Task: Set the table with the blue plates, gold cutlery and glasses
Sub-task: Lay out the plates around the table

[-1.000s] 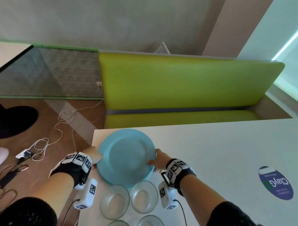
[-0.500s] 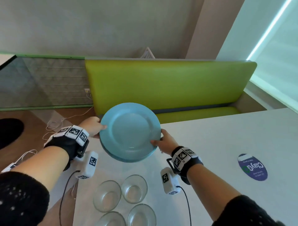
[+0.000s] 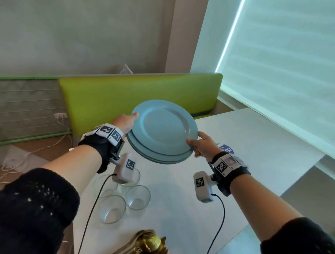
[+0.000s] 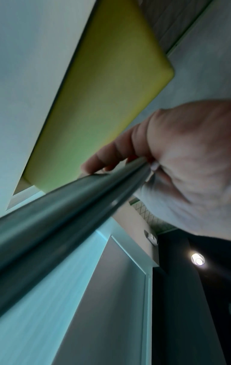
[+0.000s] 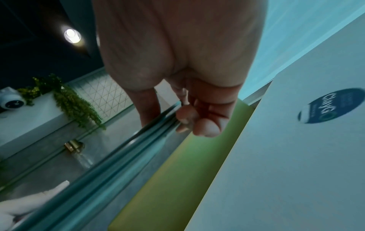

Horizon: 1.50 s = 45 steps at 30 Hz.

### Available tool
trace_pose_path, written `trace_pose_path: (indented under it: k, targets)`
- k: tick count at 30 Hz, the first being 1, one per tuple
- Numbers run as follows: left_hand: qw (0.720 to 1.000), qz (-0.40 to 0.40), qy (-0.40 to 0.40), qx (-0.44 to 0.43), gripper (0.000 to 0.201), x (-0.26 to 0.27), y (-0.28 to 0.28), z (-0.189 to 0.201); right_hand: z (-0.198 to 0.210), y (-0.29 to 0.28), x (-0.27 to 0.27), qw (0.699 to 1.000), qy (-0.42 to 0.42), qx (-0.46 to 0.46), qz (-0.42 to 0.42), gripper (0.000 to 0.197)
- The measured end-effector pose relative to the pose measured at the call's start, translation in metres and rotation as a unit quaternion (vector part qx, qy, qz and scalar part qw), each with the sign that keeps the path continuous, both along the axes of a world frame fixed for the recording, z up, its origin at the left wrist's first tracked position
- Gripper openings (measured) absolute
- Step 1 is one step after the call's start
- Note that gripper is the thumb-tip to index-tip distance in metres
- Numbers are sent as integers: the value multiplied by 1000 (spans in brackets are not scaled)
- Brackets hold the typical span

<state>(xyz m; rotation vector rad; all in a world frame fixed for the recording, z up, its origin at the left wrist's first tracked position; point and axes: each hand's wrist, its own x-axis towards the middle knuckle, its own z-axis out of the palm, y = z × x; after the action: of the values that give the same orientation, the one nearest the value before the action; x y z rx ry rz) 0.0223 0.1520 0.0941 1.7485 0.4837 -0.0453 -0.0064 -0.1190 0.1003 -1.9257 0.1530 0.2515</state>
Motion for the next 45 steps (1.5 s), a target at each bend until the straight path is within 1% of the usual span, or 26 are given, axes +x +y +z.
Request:
trace_pose_path:
  k: [1, 2, 4, 5, 7, 10, 13, 15, 17, 19, 20, 23, 26, 29, 31, 34, 37, 42, 45]
  targets:
    - [1000, -5, 4, -16, 83, -13, -15, 8, 2, -10, -9, 1000, -2, 9, -16, 37]
    - [999, -8, 6, -36, 80, -16, -24, 8, 3, -18, -15, 999, -2, 22, -30, 37]
    - [998, -30, 5, -57, 66, -18, -43, -4, 6, -37, -31, 997, -6, 48, -62, 38]
    - [997, -39, 7, -68, 67, -19, -52, -8, 7, -46, -38, 995, -10, 63, -75, 39]
    - [996, -43, 6, -78, 74, -32, -75, -3, 8, -63, -48, 990, -13, 96, -99, 41]
    - [997, -46, 7, -69, 73, -44, -103, 3, 9, -84, -56, 980, -16, 148, -128, 44]
    - [996, -49, 9, -79, 83, -45, -126, 1, 7, -102, -58, 967, -20, 199, -157, 41]
    - [992, -32, 14, -118, 84, -33, -137, -15, 5, -114, -56, 963, -22, 212, -167, 40]
    - [990, -18, 28, -136, 81, -39, -151, -9, 4, -126, -52, 961, -18, 209, -179, 41]
    - [992, 5, 43, -122, 76, -42, -162, -7, -1, -137, -49, 959, -18, 209, -191, 42]
    - [994, 16, 51, -98, 70, -39, -165, -10, -4, -143, -47, 955, -19, 218, -198, 43]
    - [998, 51, 38, -30, 65, -33, -165, -20, -11, -162, -42, 937, -22, 257, -234, 42]
    - [995, 85, 37, 23, 63, -30, -154, -24, -23, -178, -40, 921, -17, 269, -282, 40]
    - [991, 117, 41, 47, 65, -27, -139, -25, -42, -191, -42, 896, -12, 294, -332, 39]
    - [988, 138, 42, 59, 66, -27, -130, -26, -57, -196, -46, 886, -5, 295, -358, 36]
    - [986, 145, 55, 58, 68, -27, -117, -31, -84, -197, -52, 881, 17, 272, -387, 39]
    - [986, 151, 57, 45, 70, -30, -109, -34, -108, -190, -61, 875, 36, 265, -404, 32]
    - [987, 148, 47, 48, 64, -37, -107, -42, -136, -172, -79, 873, 57, 269, -403, 26]
    - [987, 145, 51, 50, 64, -42, -104, -47, -150, -159, -87, 872, 63, 272, -403, 33]
